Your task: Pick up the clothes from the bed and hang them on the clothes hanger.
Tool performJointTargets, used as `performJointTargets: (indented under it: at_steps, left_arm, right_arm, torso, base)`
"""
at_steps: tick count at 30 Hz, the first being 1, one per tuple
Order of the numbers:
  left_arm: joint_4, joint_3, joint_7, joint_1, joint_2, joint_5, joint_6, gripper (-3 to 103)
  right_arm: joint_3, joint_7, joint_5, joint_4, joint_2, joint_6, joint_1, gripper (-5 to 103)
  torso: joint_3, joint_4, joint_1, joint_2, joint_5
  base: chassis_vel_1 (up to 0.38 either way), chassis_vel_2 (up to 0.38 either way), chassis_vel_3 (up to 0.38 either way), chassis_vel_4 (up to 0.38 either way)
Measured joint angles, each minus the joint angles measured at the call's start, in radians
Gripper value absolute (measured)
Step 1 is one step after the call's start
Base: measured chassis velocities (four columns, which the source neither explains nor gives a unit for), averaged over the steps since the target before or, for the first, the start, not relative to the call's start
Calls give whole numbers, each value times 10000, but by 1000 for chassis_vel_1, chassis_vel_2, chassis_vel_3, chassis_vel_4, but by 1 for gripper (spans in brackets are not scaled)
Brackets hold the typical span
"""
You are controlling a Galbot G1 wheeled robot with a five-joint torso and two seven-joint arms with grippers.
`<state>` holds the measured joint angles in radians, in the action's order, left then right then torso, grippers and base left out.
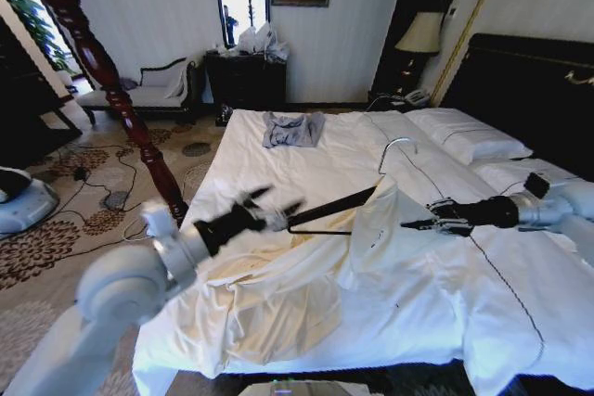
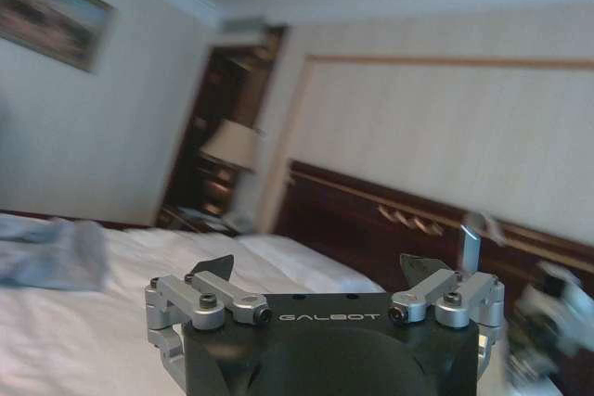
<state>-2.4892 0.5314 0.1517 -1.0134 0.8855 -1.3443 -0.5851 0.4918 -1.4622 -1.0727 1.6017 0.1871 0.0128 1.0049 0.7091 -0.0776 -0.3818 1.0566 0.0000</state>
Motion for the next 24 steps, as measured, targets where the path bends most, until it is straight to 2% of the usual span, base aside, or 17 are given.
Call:
performJointTargets:
  at_steps: [2,3,5,6,7,9,12,15,17,20,24]
  left_arm:
    - [399,350,647,-47,152,-158,26,100]
    - [631,385,1221,-47,174,-192,-58,100]
    - [1157,198,2677,-136,121,-155,-571,100]
    - [1157,198,2677,-136,121,-155,-571,100]
    - [1424,30,3415,-381,58,-97,-936,100]
    - [1647,-278,3886,-1116,-30,185,-1340,100]
    - [1677,-612,3872,-1919,51,697,-1412,100]
    - [1627,-1141,3546,-2581,432,1294,-1427,100]
    - [1626,-1348,3412,-2602,537,1528,-1422,100]
    - [1920,-2164,2910,-2306,854,2508,-1290,100]
    - [2703,-2858,2658,-1769,1373,2772,-1245,100]
  right_arm:
    - [-16,-75,261,-33,58,-65,-23,19]
    - [-26,-103,351,-39,72,-99,-44,19]
    - [-46,-150,436,-25,87,-140,-101,19]
    - [-46,-150,436,-25,87,-140,-101,19]
    - [-55,-165,451,-11,87,-160,-132,19]
    - [-64,-173,465,17,84,-215,-184,19]
    - [-68,-174,467,64,68,-254,-241,19]
    - [-71,-145,438,135,19,-276,-303,19]
    - [-77,-120,432,157,-2,-282,-307,19]
    - [-89,-5,412,278,-32,-296,-300,19]
    - [-102,186,379,437,-20,-311,-249,19]
  torso:
    - [0,0,0,0,0]
    - [0,0,0,0,0]
    - [0,-3,-1,0,0]
    - [0,-3,-1,0,0]
    - [1,-5,-2,-1,0]
    - [1,0,-1,-1,-1]
    - [0,2,0,0,0]
    - [0,4,1,0,-1]
    - [0,2,1,0,0]
    - [0,-3,1,0,2]
    - [0,-3,1,0,-1]
  base:
    - [0,0,0,0]
    - [0,0,0,0]
    - [0,0,0,0]
    - [0,0,0,0]
    - [0,0,0,0]
    - [0,0,0,0]
    - [0,0,0,0]
    - [0,0,0,0]
    - [0,0,0,0]
    - [0,0,0,0]
    - [0,0,0,0]
